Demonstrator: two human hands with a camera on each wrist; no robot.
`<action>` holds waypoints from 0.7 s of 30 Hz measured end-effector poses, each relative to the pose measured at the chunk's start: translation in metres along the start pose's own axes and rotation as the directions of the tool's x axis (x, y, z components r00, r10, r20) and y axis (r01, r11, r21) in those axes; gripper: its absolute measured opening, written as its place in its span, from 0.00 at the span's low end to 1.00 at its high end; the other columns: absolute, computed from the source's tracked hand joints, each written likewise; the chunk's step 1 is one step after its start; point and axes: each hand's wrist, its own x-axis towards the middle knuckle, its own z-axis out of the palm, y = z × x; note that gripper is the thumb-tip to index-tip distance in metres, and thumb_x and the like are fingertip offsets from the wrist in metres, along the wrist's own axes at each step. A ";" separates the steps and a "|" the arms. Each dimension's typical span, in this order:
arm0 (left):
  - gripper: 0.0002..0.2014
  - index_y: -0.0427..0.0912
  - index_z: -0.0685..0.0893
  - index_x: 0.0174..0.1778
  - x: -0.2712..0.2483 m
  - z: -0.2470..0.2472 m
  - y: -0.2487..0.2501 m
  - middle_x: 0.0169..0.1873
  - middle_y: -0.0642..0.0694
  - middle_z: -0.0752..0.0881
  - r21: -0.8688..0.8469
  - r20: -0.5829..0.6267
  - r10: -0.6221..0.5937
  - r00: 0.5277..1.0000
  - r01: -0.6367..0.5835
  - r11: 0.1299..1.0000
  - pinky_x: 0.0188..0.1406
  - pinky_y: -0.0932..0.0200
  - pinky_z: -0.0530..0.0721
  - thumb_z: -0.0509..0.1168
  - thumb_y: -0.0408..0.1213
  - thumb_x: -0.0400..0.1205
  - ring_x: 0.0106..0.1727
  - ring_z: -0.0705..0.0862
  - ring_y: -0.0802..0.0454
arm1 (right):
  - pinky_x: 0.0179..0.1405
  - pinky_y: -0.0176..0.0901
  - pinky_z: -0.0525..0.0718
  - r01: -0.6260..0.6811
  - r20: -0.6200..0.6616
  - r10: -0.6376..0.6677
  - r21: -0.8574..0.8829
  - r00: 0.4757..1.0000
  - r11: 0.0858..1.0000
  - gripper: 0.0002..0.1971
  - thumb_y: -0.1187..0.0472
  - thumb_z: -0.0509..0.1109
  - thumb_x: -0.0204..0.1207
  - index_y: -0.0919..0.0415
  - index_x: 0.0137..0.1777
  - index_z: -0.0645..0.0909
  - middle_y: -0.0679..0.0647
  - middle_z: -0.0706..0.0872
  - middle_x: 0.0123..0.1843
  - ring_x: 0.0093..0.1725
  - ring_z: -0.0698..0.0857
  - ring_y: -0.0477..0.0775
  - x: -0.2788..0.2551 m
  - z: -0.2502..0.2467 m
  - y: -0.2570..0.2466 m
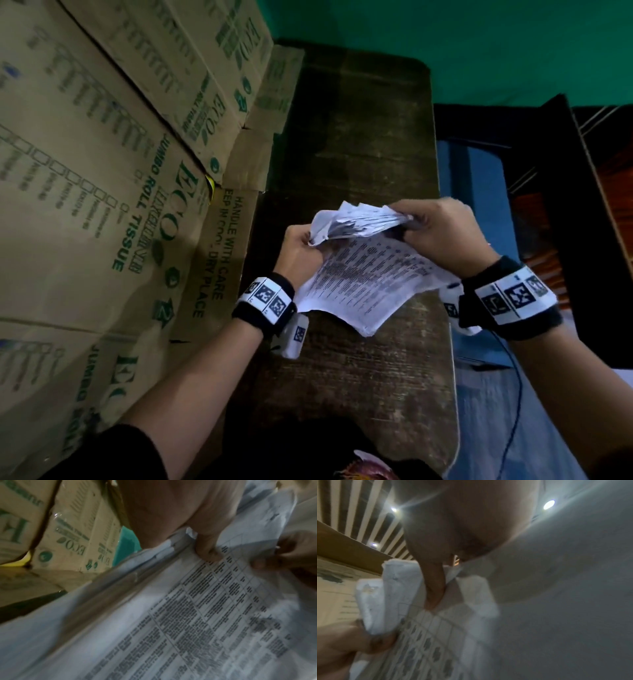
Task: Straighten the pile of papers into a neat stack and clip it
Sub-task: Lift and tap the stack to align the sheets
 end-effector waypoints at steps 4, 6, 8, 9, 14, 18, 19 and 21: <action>0.13 0.44 0.86 0.27 -0.004 -0.006 0.006 0.25 0.55 0.87 -0.071 -0.109 0.005 0.994 -0.013 0.997 0.33 0.61 0.84 0.74 0.23 0.73 0.29 0.86 0.65 | 0.41 0.52 0.81 -0.272 0.173 0.299 -0.166 0.938 0.948 0.13 0.53 0.80 0.63 0.50 0.48 0.86 0.55 0.89 0.40 0.44 0.87 0.60 -0.021 -0.005 0.036; 0.17 0.44 0.79 0.25 -0.003 -0.007 0.006 0.22 0.56 0.81 -0.120 -0.172 0.012 0.985 -0.033 0.992 0.28 0.74 0.77 0.72 0.20 0.73 0.22 0.81 0.69 | 0.38 0.51 0.81 -0.391 0.164 0.360 0.251 0.919 0.885 0.15 0.57 0.85 0.59 0.60 0.43 0.87 0.54 0.87 0.34 0.37 0.83 0.49 -0.031 0.001 0.055; 0.14 0.39 0.77 0.25 0.001 -0.009 0.005 0.20 0.55 0.78 -0.125 -0.239 0.026 0.971 -0.057 0.990 0.24 0.75 0.73 0.74 0.24 0.72 0.20 0.76 0.66 | 0.40 0.42 0.83 -0.297 0.019 0.392 0.685 0.920 0.665 0.16 0.65 0.86 0.56 0.63 0.44 0.87 0.46 0.89 0.35 0.38 0.83 0.42 -0.038 0.011 0.060; 0.11 0.34 0.79 0.30 0.004 -0.011 0.004 0.23 0.52 0.80 -0.134 -0.256 0.032 0.966 -0.069 0.989 0.25 0.72 0.74 0.76 0.27 0.71 0.25 0.77 0.62 | 0.44 0.40 0.84 -0.190 -0.070 0.416 0.813 0.907 0.551 0.18 0.67 0.84 0.56 0.61 0.47 0.87 0.45 0.91 0.39 0.41 0.85 0.42 -0.040 0.015 0.059; 0.13 0.47 0.83 0.40 0.002 -0.013 0.006 0.33 0.62 0.90 -0.146 -0.228 0.166 0.959 -0.202 0.968 0.44 0.72 0.82 0.71 0.21 0.74 0.39 0.87 0.68 | 0.62 0.46 0.83 0.122 -0.126 0.447 0.992 0.885 0.038 0.27 0.66 0.83 0.61 0.62 0.62 0.81 0.56 0.89 0.55 0.57 0.85 0.54 -0.047 0.032 0.049; 0.08 0.49 0.87 0.47 -0.010 -0.013 -0.024 0.42 0.58 0.90 -0.073 -0.182 0.130 0.975 -0.146 0.987 0.55 0.45 0.86 0.72 0.36 0.73 0.49 0.88 0.54 | 0.57 0.44 0.83 -0.003 -0.090 0.492 0.983 0.866 0.185 0.23 0.55 0.84 0.63 0.58 0.57 0.82 0.51 0.89 0.52 0.52 0.84 0.50 -0.060 0.068 0.038; 0.09 0.52 0.88 0.48 -0.012 -0.016 -0.028 0.43 0.58 0.91 -0.062 -0.176 0.122 0.977 -0.134 0.989 0.56 0.43 0.85 0.72 0.37 0.73 0.51 0.88 0.52 | 0.55 0.42 0.83 -0.014 -0.097 0.482 0.975 0.871 0.221 0.20 0.56 0.83 0.65 0.56 0.55 0.83 0.49 0.89 0.51 0.51 0.84 0.49 -0.063 0.073 0.038; 0.11 0.58 0.89 0.46 -0.011 -0.025 -0.034 0.44 0.59 0.90 -0.082 -0.180 0.112 0.977 -0.128 0.988 0.56 0.44 0.84 0.73 0.39 0.71 0.51 0.87 0.50 | 0.55 0.39 0.83 -0.015 -0.090 0.485 0.978 0.870 0.210 0.20 0.67 0.81 0.66 0.57 0.57 0.82 0.50 0.87 0.52 0.51 0.83 0.48 -0.067 0.074 0.044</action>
